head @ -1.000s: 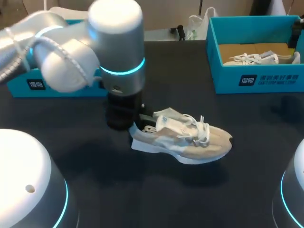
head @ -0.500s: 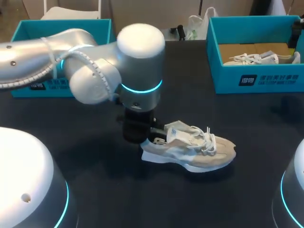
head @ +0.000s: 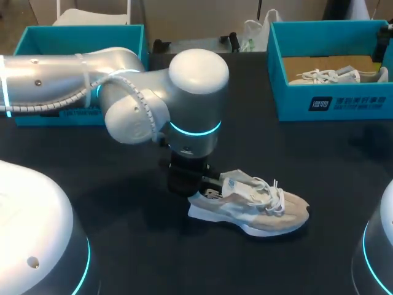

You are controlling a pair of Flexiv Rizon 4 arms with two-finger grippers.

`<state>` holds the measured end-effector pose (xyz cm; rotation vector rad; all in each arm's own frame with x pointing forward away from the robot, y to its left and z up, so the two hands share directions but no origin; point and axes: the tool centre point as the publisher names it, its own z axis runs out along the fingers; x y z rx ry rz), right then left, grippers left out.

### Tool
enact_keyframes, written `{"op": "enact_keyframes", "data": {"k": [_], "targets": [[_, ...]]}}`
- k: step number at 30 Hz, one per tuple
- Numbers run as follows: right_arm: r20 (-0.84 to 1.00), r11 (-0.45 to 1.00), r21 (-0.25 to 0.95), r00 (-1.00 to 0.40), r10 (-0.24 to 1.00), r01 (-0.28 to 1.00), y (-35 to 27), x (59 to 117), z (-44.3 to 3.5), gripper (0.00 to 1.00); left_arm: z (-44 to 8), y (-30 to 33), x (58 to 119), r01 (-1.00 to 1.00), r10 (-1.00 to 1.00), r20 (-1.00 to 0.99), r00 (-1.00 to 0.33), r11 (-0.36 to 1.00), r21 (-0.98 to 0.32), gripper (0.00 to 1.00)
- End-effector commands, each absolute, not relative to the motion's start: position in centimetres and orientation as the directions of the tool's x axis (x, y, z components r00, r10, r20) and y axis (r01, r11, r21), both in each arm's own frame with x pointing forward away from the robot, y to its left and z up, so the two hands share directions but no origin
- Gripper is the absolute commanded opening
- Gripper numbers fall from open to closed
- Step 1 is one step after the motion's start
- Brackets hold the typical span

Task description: Take the shoe out of the shoebox, open the shoe tongue, remove and reinsert the insole, then place the shoe into the shoebox

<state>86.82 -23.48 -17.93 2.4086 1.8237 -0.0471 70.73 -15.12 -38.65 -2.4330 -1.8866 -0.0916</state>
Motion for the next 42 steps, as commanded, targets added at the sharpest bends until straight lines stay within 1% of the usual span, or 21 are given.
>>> {"op": "enact_keyframes", "data": {"k": [1,4,6,7,8,10,13,14,17,19,20,21,22,28,33,38,39,41,42], "targets": [[-0.097,-0.267,0.079,0.274,0.957,0.960,-23.5,86.7,-18.0,1.00,-39.3,-15.7,70.8,0.969,0.965,0.089,0.247,-0.247,-0.015,0.00],[-0.097,-0.267,0.079,0.274,0.957,0.960,-23.5,86.7,-18.0,1.00,-39.7,-15.9,70.8,0.966,0.962,0.089,0.257,-0.257,-0.015,0.00],[-0.097,-0.267,0.079,0.274,0.957,0.960,-23.5,86.7,-18.0,1.00,-39.9,-16.0,70.8,0.965,0.961,0.090,0.261,-0.261,-0.015,0.16],[-0.097,-0.267,0.079,0.274,0.957,0.960,-23.5,86.7,-18.0,1.00,-39.9,-16.0,70.8,0.965,0.960,0.091,0.263,-0.263,-0.015,0.21],[-0.097,-0.267,0.079,0.274,0.957,0.960,-23.5,86.7,-18.0,1.00,-39.9,-16.0,70.8,0.964,0.960,0.091,0.264,-0.264,-0.014,0.23],[-0.097,-0.267,0.079,0.274,0.957,0.960,-23.5,86.7,-18.0,1.00,-39.9,-16.1,70.8,0.964,0.961,0.085,0.265,-0.264,-0.012,0.35],[-0.097,-0.267,0.079,0.274,0.957,0.960,-23.5,86.7,-18.0,1.00,-39.8,-16.3,70.8,0.964,0.961,0.081,0.265,-0.265,-0.007,0.40],[-0.097,-0.267,0.079,0.274,0.957,0.960,-23.5,86.7,-18.0,1.00,-39.8,-16.3,70.7,0.964,0.961,0.081,0.264,-0.265,-0.005,0.45],[-0.097,-0.267,0.079,0.274,0.957,0.960,-23.5,86.7,-18.0,1.00,-39.6,-16.4,70.7,0.965,0.962,0.079,0.262,-0.262,-0.002,0.49],[-0.097,-0.267,0.079,0.274,0.957,0.960,-23.5,86.7,-18.0,1.00,-39.4,-16.4,70.6,0.966,0.963,0.072,0.258,-0.259,-0.002,0.77],[-0.097,-0.267,0.079,0.274,0.957,0.960,-23.5,86.7,-18.0,1.00,-39.1,-16.4,70.5,0.967,0.965,0.065,0.255,-0.256,-0.002,0.87],[-0.097,-0.267,0.079,0.274,0.957,0.960,-23.5,86.7,-18.0,1.00,-38.8,-16.4,70.4,0.968,0.966,0.054,0.252,-0.253,-0.004,0.97],[-0.097,-0.267,0.079,0.274,0.957,0.960,-23.5,86.7,-18.0,1.00,-38.4,-16.4,70.3,0.968,0.967,0.046,0.251,-0.252,0.000,1.00],[-0.097,-0.267,0.079,0.274,0.957,0.960,-23.5,86.7,-18.0,1.00,-35.6,-15.9,69.8,0.979,0.979,-0.009,0.203,-0.203,0.013,1.00],[-0.097,-0.267,0.079,0.274,0.957,0.960,-23.5,86.7,-18.0,1.00,-33.1,-14.1,69.7,0.997,0.994,-0.079,0.074,-0.076,-0.020,1.00],[-0.097,-0.267,0.079,0.274,0.957,0.960,-23.5,86.7,-18.0,1.00,-30.5,-11.7,68.8,0.989,0.972,-0.226,-0.059,0.027,-0.143,1.00],[-0.097,-0.267,0.079,0.274,0.957,0.960,-23.5,86.7,-18.0,1.00,-30.1,-11.3,68.5,0.985,0.962,-0.255,-0.099,0.059,-0.160,1.00],[-0.097,-0.267,0.079,0.274,0.957,0.960,-23.5,86.7,-18.0,1.00,-29.2,-9.8,68.2,0.959,0.909,-0.347,-0.232,0.155,-0.237,1.00],[-0.097,-0.267,0.079,0.274,0.957,0.960,-23.5,86.7,-18.0,1.00,-28.9,-9.1,67.9,0.949,0.885,-0.384,-0.263,0.166,-0.267,1.00]]}}
